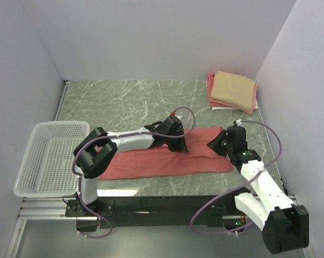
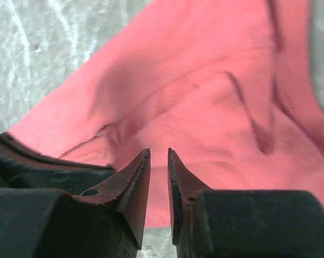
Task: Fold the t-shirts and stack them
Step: Fold the tshirt
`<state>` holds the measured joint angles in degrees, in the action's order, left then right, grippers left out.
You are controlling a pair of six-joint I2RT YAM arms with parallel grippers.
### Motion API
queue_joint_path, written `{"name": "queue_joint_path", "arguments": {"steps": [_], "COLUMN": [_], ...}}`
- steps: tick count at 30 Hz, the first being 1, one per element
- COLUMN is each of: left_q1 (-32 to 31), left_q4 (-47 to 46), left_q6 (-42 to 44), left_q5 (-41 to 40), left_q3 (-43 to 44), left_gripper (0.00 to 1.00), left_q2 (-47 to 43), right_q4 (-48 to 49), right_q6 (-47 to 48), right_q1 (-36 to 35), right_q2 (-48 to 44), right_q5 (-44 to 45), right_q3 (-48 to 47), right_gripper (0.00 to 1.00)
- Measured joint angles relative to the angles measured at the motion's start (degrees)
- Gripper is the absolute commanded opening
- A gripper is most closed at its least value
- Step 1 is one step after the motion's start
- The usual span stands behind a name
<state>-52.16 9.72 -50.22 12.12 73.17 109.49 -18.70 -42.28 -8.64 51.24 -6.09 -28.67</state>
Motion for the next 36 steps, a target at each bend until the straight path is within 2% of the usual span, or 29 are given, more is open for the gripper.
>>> {"name": "queue_joint_path", "arguments": {"steps": [8, 16, 23, 26, 30, 32, 35, 36], "left_q1": [1.0, 1.1, 1.1, 1.2, 2.0, 2.8, 4.0, 4.3], "left_q4": [0.5, 0.2, -1.2, 0.0, 3.9, 5.7, 7.0, 7.1], "left_q6": [-0.1, -0.3, -0.3, 0.1, 1.5, 2.0, 2.4, 2.4], "left_q5": [-1.1, -1.8, -1.9, -2.1, -3.3, -3.9, -5.5, -6.4], "left_q3": [0.0, -0.7, -1.4, -1.4, -1.4, -1.4, -1.8, -2.4], "left_gripper": [0.05, 0.04, 0.03, 0.10, 0.27, 0.30, 0.25, 0.19], "left_q2": [2.2, 4.6, 4.5, 3.7, 0.1, -2.8, -7.9, -9.7], "right_q4": [5.0, 12.8, 15.4, 13.8, 9.3, 7.1, 4.6, 3.5], "right_q6": [-1.9, -4.9, -6.6, -6.7, -6.3, -5.9, -5.2, -4.8], "right_q1": [-4.2, -6.3, -6.2, -6.2, -6.2, -6.3, -6.6, -6.9], "right_q2": [9.0, 15.1, 14.4, 12.8, 8.4, 6.1, 3.7, 3.5], "right_q5": [-1.8, -3.0, -2.9, -2.2, -0.9, -0.3, 1.2, 2.0], "right_q3": [-1.5, 7.0, 8.5, 8.4, 6.6, 4.8, 1.6, 0.3], "right_gripper": [0.25, 0.22, 0.24, 0.24, 0.29, 0.32, 0.36, 0.37]}}
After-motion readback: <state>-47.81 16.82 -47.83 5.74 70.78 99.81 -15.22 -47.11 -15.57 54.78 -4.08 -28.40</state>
